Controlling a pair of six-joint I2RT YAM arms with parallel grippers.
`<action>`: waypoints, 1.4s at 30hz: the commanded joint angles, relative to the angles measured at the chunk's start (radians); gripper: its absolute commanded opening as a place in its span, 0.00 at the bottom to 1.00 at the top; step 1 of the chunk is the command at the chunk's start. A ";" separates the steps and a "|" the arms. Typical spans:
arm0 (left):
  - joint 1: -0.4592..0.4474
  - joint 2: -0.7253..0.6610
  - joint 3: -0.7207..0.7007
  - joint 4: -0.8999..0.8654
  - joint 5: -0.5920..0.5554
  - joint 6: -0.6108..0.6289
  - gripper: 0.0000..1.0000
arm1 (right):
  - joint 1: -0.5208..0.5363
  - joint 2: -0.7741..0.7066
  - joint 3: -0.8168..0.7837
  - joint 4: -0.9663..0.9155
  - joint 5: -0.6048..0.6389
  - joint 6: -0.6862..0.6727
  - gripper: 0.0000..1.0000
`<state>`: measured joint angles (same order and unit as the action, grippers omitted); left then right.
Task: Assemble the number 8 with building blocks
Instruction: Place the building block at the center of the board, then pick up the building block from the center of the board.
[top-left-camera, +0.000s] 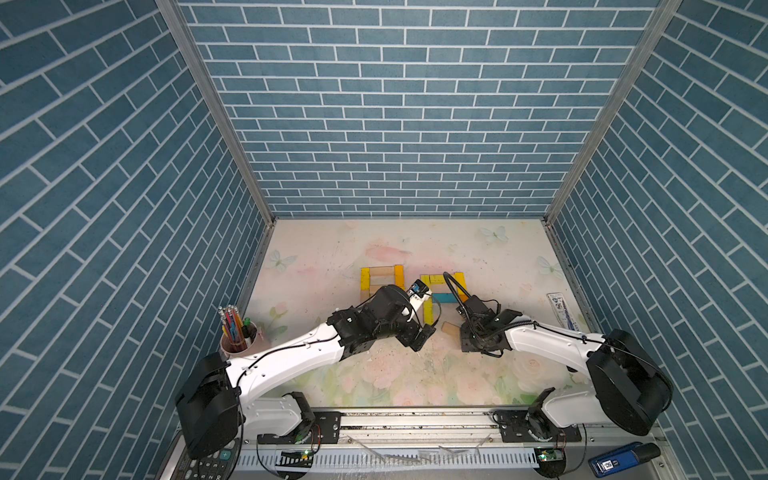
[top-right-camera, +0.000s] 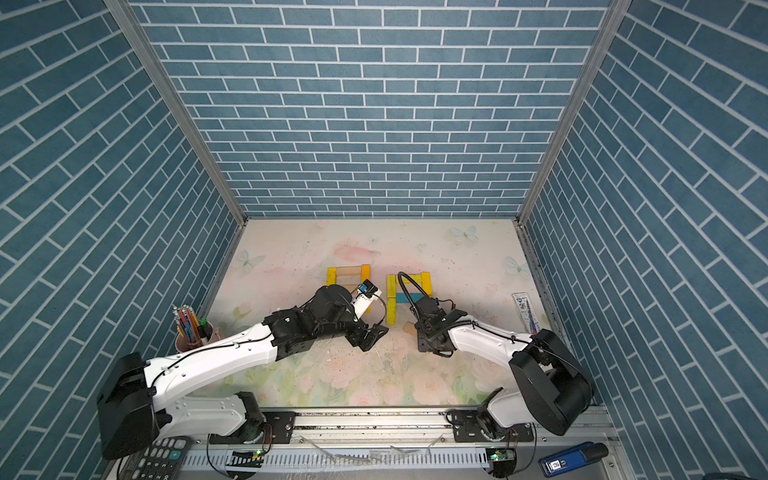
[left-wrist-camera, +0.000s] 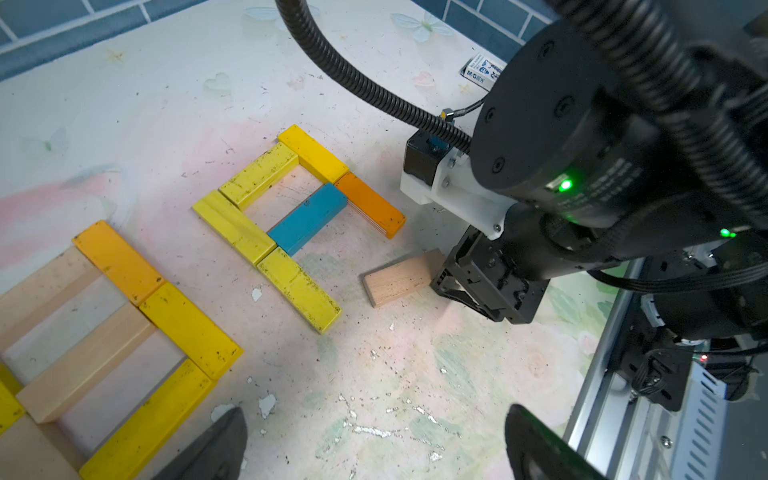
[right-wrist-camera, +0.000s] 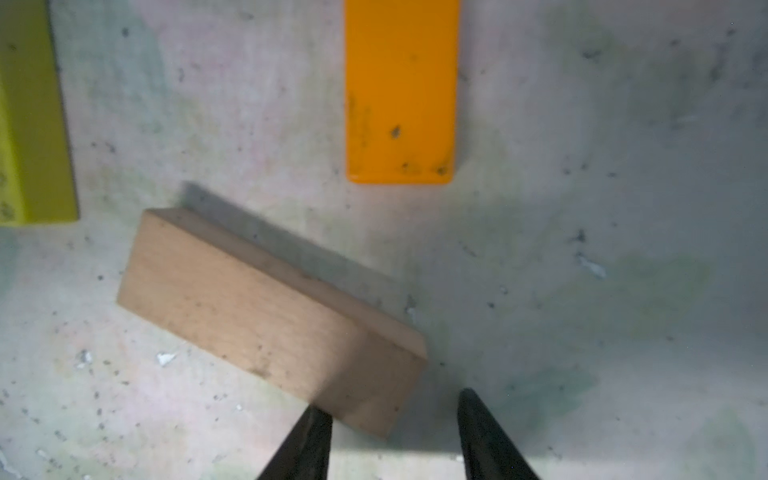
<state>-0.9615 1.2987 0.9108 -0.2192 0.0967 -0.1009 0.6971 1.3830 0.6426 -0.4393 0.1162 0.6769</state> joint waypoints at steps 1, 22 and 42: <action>-0.033 0.057 0.056 -0.006 -0.016 0.153 0.97 | -0.039 -0.020 -0.051 -0.003 -0.003 0.052 0.48; -0.074 0.471 0.393 -0.076 0.026 0.395 0.91 | -0.059 -0.613 -0.193 -0.069 -0.149 0.017 0.86; -0.078 0.626 0.513 -0.186 0.048 0.585 0.87 | -0.062 -0.890 -0.183 -0.208 -0.030 0.085 0.96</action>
<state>-1.0317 1.8919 1.3975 -0.3420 0.1345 0.4316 0.6392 0.5182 0.4389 -0.5823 0.0357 0.7292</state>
